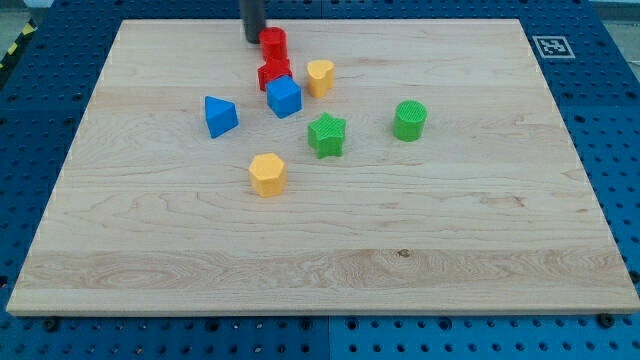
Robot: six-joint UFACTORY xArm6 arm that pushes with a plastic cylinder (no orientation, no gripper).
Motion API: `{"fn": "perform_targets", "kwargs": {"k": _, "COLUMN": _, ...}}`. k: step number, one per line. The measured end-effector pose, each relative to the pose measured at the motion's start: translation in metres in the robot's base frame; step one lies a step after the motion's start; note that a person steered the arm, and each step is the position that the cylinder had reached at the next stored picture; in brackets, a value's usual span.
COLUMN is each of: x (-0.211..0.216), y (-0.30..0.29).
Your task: Slide red circle to the yellow heart
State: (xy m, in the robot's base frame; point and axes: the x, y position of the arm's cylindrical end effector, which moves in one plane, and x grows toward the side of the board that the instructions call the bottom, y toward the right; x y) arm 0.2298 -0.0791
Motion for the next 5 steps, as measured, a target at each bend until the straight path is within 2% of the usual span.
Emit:
{"fn": "perform_targets", "kwargs": {"k": 2, "x": 0.002, "y": 0.03}}
{"fn": "perform_targets", "kwargs": {"k": 4, "x": 0.047, "y": 0.011}}
{"fn": "perform_targets", "kwargs": {"k": 5, "x": 0.047, "y": 0.011}}
